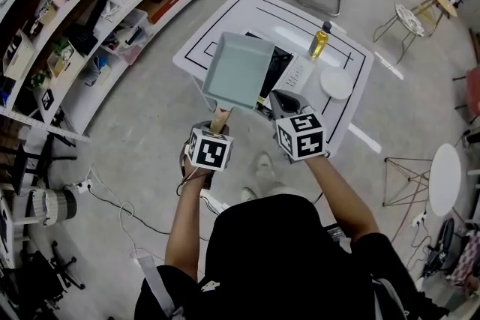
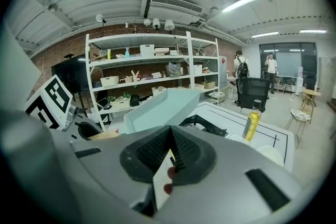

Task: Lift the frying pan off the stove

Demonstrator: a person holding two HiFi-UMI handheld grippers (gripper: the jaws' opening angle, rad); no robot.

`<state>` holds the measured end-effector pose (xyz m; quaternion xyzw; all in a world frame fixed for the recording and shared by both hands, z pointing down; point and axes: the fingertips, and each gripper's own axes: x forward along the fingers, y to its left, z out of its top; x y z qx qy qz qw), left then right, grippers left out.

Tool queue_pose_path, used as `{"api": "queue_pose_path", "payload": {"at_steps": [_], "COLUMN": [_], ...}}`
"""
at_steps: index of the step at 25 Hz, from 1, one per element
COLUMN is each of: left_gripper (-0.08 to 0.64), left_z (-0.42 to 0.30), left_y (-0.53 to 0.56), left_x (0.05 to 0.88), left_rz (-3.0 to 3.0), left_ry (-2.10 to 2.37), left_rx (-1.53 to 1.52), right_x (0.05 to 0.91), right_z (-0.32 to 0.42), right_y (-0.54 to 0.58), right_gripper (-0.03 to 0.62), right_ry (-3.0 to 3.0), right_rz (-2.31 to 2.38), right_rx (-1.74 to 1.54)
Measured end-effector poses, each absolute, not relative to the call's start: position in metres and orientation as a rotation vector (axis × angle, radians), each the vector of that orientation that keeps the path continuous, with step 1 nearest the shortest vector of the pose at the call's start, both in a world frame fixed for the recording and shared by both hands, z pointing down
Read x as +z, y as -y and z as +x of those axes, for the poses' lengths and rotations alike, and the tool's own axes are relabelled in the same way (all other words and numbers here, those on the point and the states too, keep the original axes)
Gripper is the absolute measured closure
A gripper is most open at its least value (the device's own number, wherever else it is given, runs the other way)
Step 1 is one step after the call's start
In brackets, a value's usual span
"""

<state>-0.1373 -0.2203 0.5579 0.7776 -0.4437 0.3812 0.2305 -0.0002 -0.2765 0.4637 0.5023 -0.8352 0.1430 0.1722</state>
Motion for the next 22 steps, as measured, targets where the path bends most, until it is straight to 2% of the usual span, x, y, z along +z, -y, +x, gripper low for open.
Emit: {"api": "queue_pose_path", "payload": {"at_steps": [22], "left_gripper": [0.453], "left_z": [-0.140], "left_y": [0.147], "left_x": [0.544], "left_rz": [2.146], "left_ry": [1.271], "left_rx": [1.005], "right_x": [0.458], "right_z": [-0.008], "right_y": [0.195], "right_gripper": [0.591], "right_ry": [2.389], "right_rz": [1.393], "right_rx": [0.361]}}
